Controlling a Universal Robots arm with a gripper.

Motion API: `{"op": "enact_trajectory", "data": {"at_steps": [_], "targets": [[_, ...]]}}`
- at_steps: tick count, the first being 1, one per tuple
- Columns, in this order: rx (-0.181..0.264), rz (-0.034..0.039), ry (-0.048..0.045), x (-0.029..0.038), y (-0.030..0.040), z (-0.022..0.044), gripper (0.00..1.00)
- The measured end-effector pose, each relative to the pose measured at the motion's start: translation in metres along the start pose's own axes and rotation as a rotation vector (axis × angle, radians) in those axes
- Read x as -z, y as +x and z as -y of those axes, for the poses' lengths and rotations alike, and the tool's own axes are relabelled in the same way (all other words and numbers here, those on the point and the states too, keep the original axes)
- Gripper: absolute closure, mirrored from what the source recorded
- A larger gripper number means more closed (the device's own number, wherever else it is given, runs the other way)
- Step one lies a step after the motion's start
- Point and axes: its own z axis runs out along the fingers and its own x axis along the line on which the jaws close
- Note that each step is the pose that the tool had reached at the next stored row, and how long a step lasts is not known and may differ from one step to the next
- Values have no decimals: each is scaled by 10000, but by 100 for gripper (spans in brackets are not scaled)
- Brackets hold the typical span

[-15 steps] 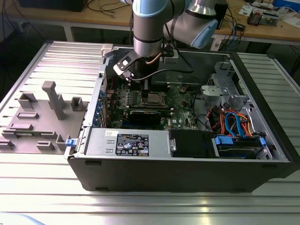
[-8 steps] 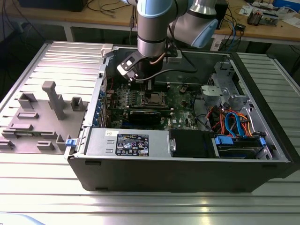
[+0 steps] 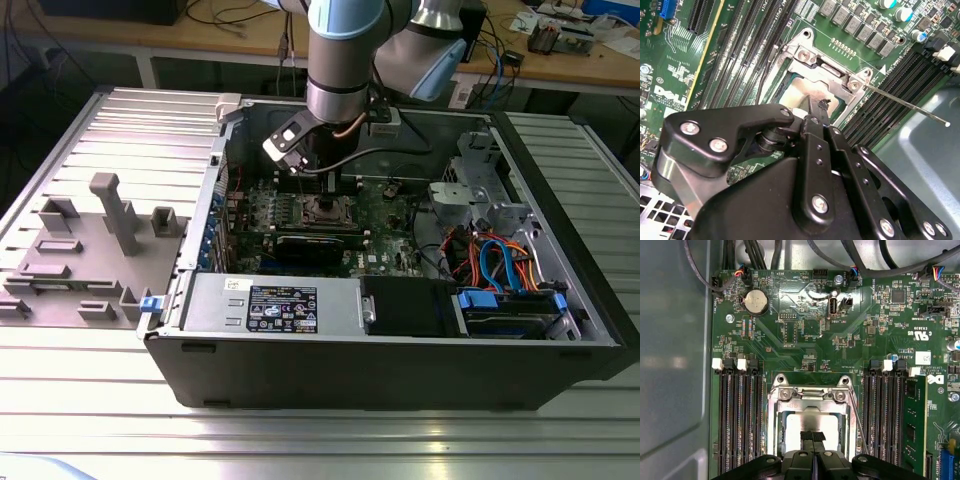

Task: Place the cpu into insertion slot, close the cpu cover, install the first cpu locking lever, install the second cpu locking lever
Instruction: 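Install the first cpu locking lever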

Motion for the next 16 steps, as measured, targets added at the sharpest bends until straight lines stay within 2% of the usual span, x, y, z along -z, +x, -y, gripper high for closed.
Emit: {"op": "enact_trajectory", "data": {"at_steps": [10, 16], "targets": [[0, 1, 1, 10, 0, -1, 89], [0, 7, 0, 80, 2, -2, 89]]}}
